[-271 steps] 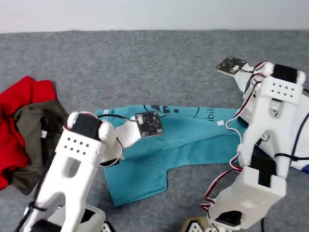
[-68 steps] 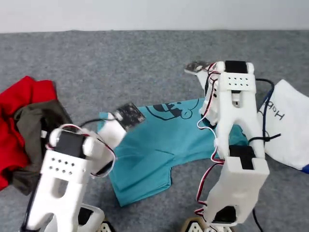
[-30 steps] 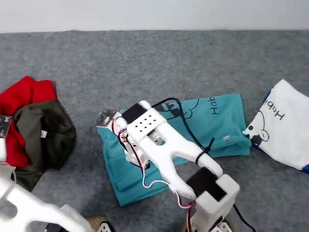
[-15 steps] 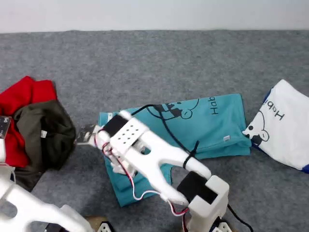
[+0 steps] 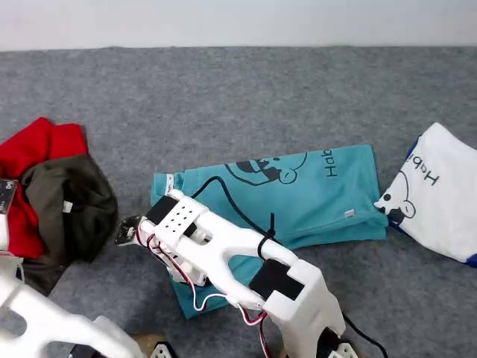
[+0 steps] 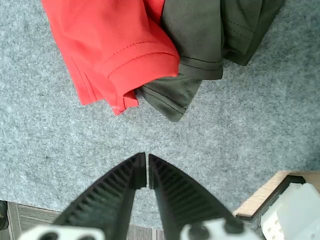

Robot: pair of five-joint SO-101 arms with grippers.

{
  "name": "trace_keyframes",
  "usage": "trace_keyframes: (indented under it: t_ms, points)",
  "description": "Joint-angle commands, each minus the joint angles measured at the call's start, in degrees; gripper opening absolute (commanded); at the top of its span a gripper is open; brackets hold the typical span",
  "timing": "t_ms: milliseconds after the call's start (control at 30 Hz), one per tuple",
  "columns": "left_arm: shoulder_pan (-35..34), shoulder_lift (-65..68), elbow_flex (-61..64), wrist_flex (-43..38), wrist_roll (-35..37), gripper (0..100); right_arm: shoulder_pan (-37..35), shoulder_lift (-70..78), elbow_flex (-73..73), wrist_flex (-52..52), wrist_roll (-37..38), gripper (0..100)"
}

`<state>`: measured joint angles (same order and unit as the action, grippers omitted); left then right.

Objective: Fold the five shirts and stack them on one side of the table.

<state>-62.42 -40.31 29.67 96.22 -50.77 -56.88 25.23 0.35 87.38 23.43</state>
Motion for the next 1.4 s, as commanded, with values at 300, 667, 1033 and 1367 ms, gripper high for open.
trace_keyframes:
  t_ms: [300, 667, 1033, 1367]
  points:
    - [-0.2, -1.2, -1.9, 0.5, -0.5, 2, 1.6, -3.3, -9.8, 2.9, 0.4, 11.7]
    - [-0.2, -1.2, -1.9, 0.8, -0.5, 2, 1.5, 4.8, -9.9, 2.9, 0.3, 17.3]
    - [0.0, -1.2, 0.8, 0.5, -0.5, 2, 4.0, 7.4, -11.2, 2.9, 0.5, 0.9]
    - [0.2, -1.2, 1.1, -0.8, -0.5, 2, 5.9, 0.4, -12.0, 7.3, 3.3, 7.4]
